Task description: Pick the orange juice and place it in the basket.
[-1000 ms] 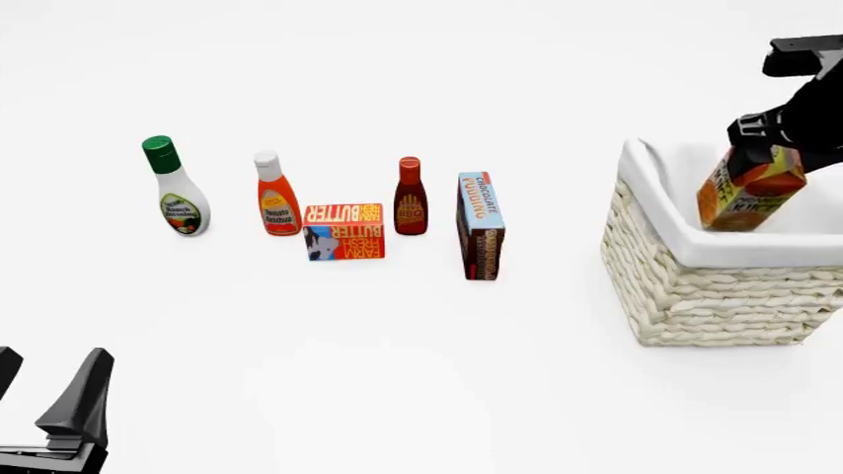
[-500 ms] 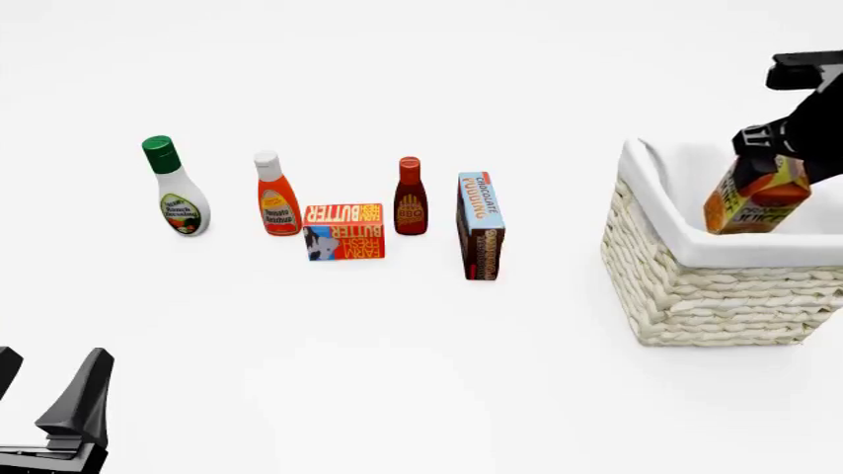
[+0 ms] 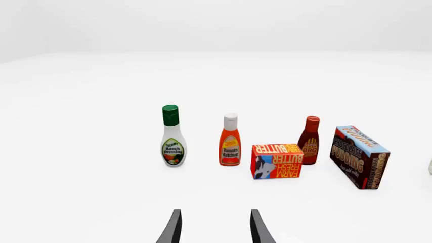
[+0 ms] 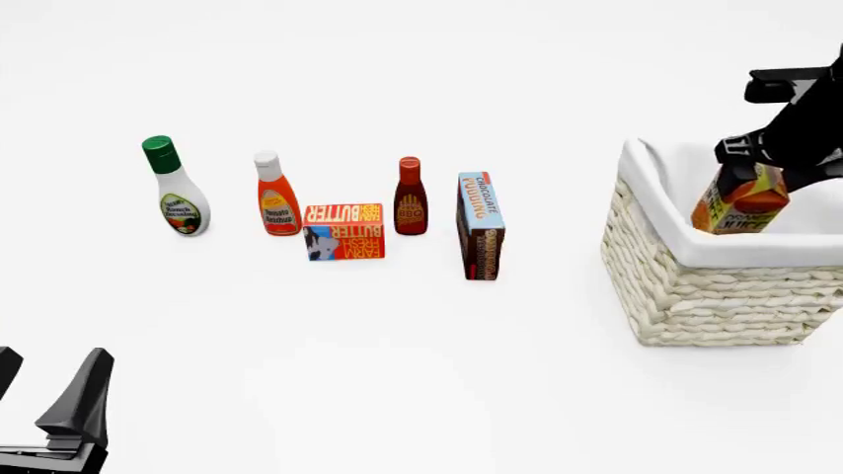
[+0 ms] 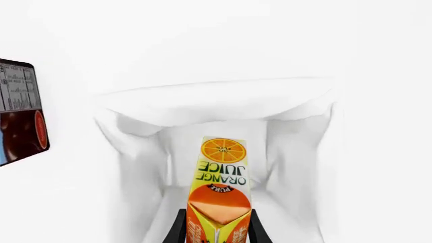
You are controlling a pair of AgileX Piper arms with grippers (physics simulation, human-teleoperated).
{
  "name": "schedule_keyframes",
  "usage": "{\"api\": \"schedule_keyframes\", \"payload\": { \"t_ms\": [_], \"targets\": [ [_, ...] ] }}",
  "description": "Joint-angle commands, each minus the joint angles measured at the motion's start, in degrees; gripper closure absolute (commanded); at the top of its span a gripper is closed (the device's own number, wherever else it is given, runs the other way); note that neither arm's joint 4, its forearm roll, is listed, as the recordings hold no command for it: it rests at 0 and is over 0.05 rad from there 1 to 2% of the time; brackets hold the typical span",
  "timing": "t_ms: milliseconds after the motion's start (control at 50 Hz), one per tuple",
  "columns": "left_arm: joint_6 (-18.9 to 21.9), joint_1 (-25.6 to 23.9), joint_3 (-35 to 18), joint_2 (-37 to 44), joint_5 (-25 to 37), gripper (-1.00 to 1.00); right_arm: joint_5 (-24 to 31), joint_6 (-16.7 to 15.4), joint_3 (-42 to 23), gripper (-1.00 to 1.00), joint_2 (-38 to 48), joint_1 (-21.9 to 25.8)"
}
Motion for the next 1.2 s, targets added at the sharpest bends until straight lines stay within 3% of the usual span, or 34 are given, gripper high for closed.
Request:
{"api": "schedule_keyframes", "payload": {
  "t_ms": [20, 540, 560, 1200],
  "targets": [
    [0.0, 0.0, 0.0, 0.0, 0.0, -1.0, 0.0, 0.5, -1.3, 1.0, 1.7, -0.3],
    [0.0, 0.0, 0.0, 0.0, 0.0, -1.0, 0.0, 1.8, -1.2, 1.0, 3.7, 0.4],
    [0.0, 0.0, 0.0, 0.0, 0.0, -1.0, 0.0, 1.8, -1.2, -1.0, 3.7, 0.4],
    [0.0, 0.0, 0.0, 0.0, 0.0, -1.0, 0.0, 1.5, -0.3, -1.0, 1.9, 0.1]
  ]
}}
